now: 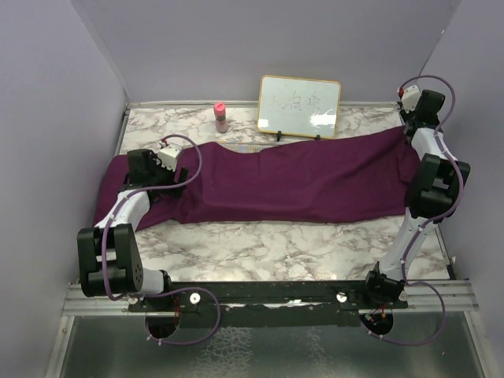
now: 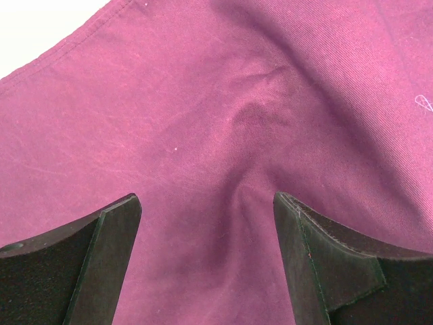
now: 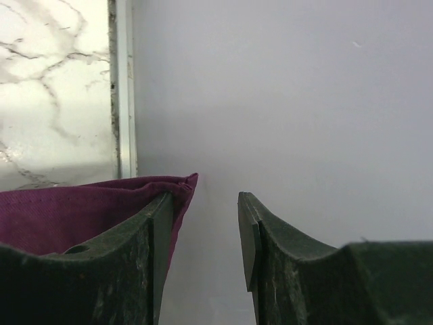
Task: Open and lay out the surgical kit
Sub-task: Open the surgical kit at the center of the board.
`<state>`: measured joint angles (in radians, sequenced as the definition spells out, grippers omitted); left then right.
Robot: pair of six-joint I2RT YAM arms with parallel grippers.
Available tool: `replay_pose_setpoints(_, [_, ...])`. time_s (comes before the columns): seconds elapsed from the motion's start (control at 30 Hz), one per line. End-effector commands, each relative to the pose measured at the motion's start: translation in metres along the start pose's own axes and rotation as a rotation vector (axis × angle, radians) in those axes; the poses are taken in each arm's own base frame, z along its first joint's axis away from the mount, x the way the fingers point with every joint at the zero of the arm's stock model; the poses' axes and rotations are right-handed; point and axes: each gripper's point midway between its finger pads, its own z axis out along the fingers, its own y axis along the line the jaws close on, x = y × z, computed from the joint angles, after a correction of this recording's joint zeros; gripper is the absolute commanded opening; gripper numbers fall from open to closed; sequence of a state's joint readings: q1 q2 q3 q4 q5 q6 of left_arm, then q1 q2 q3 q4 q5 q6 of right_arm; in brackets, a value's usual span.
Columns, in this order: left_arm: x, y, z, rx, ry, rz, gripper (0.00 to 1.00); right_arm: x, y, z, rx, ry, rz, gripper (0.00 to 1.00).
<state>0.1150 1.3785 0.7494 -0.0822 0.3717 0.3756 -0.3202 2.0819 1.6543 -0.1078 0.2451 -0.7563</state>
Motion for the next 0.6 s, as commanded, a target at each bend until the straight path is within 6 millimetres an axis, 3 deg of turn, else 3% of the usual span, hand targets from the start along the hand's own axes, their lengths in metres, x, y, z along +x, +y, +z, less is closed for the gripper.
replay_pose_setpoints(0.0, [-0.005,0.004,0.002,-0.017,0.0,0.014,0.82,-0.01,0.009,0.008,-0.06,-0.077,-0.04,0.43])
replay_pose_setpoints(0.27, [-0.003,0.005,0.004,-0.017,0.01,0.012,0.82,0.005,0.054,0.003,-0.287,-0.065,-0.156,0.43])
replay_pose_setpoints(0.57, [-0.003,0.004,0.003,-0.022,0.01,0.015,0.82,0.001,0.084,-0.011,-0.47,-0.056,-0.03,0.44])
